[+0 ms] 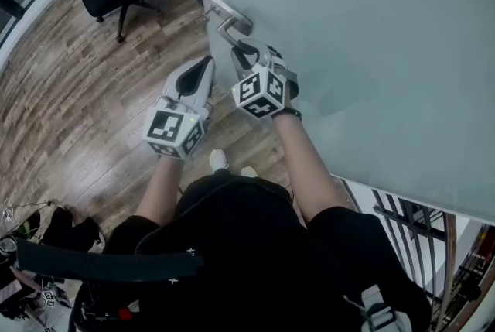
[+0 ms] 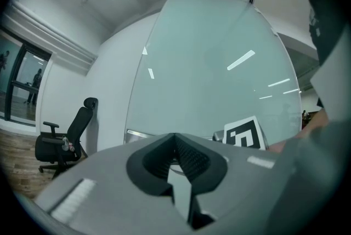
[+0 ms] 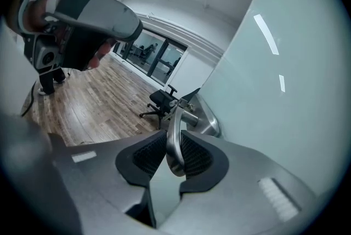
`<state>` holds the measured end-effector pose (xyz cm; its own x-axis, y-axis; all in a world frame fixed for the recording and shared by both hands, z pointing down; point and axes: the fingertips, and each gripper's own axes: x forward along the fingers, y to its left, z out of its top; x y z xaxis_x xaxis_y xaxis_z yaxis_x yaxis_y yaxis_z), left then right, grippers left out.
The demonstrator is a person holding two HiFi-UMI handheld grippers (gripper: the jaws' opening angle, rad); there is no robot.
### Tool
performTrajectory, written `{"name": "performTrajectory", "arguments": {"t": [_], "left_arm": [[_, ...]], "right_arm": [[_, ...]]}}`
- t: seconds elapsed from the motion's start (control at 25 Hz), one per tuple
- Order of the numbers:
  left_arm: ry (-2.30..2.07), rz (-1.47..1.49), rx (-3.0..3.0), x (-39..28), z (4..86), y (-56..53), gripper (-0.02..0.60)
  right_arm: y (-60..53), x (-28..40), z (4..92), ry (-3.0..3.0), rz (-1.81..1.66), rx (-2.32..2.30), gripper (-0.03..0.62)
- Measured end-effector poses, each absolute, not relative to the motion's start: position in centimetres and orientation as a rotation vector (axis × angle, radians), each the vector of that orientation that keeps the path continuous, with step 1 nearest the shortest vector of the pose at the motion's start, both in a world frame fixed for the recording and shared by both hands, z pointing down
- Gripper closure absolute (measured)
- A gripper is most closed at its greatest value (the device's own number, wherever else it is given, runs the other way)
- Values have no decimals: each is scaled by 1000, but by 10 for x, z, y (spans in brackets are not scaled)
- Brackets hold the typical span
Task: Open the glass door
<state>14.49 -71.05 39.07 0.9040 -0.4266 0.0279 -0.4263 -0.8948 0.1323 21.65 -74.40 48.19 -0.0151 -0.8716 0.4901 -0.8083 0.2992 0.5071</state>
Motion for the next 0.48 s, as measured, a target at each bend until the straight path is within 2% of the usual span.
{"name": "performTrajectory", "arguments": {"t": [0.48], "left_arm": [[-506, 8, 2942, 170, 396, -725, 581]], "right_arm": [[-757, 248, 479, -1750, -73, 1566, 510]]}}
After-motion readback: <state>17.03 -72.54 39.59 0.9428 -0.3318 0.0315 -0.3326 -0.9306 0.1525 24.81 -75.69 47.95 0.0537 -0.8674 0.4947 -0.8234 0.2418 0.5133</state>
